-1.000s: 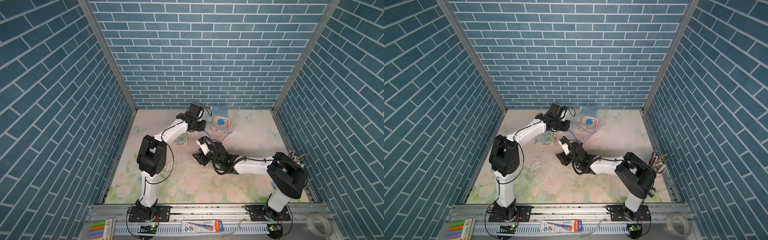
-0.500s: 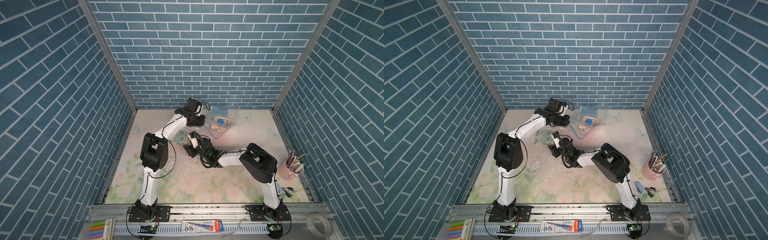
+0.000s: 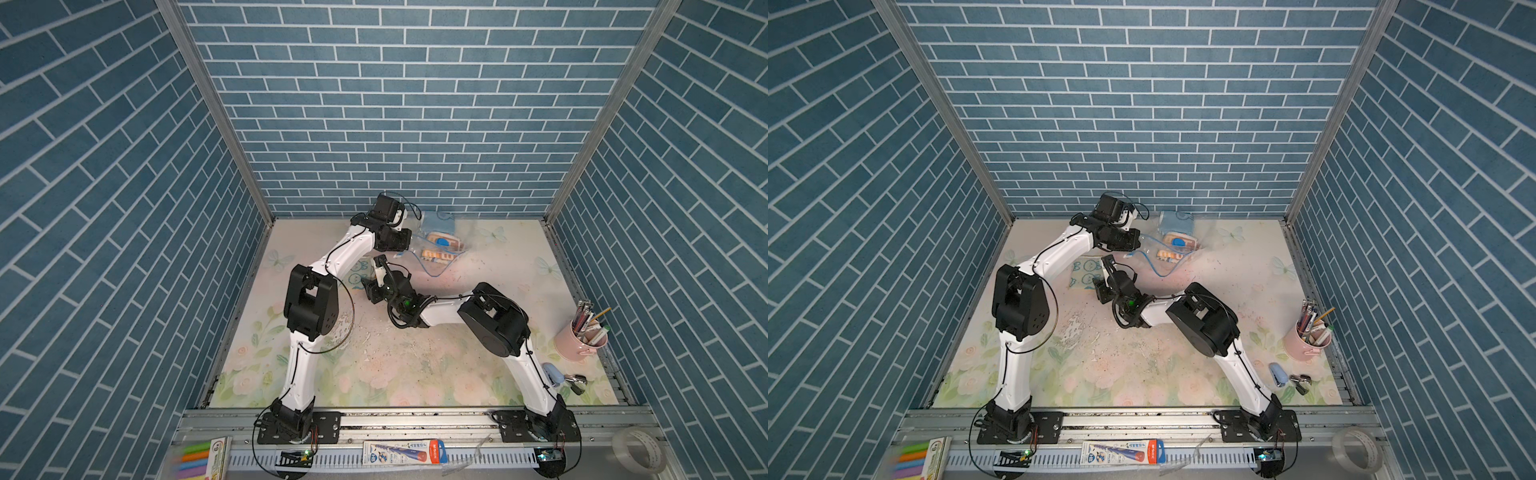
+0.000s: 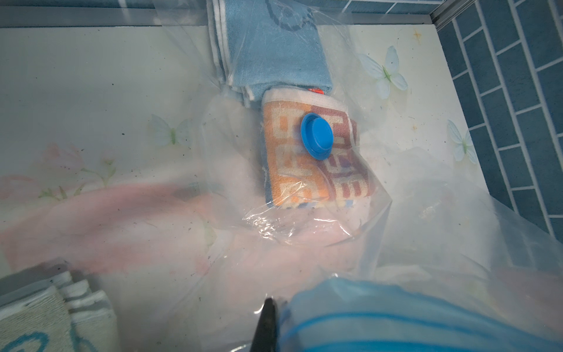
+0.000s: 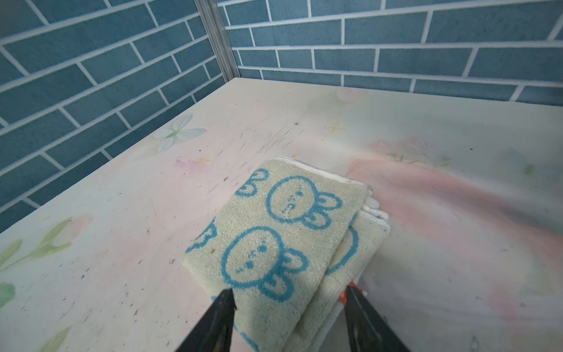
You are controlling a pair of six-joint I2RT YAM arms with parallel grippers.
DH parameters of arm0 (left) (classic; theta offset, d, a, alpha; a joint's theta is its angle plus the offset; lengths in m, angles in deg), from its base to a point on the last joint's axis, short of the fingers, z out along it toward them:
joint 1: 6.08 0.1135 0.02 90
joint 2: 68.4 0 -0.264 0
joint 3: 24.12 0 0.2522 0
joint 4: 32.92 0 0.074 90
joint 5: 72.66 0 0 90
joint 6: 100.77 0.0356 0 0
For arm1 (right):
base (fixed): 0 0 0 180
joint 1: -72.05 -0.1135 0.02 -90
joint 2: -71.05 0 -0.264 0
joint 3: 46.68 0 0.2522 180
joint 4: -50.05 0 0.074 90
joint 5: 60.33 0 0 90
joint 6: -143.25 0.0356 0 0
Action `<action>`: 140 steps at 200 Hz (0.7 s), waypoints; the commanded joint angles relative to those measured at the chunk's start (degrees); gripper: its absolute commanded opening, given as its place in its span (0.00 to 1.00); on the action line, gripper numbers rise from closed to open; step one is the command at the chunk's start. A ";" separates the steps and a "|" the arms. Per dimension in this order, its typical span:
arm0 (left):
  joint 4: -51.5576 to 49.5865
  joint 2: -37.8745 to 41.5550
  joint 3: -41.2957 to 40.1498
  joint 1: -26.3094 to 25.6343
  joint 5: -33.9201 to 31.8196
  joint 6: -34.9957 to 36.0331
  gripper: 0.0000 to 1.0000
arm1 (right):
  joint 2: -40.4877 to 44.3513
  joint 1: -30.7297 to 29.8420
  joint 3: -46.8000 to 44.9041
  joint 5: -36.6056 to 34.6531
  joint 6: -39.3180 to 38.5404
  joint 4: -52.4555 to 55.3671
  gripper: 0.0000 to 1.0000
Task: Place the folded towel into the vacuum bag
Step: Move the towel to the center of the board.
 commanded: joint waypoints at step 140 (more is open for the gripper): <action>0.43 -1.07 1.02 0.72 -0.96 -0.47 0.00 | -6.66 0.16 6.86 -4.12 3.44 15.44 0.37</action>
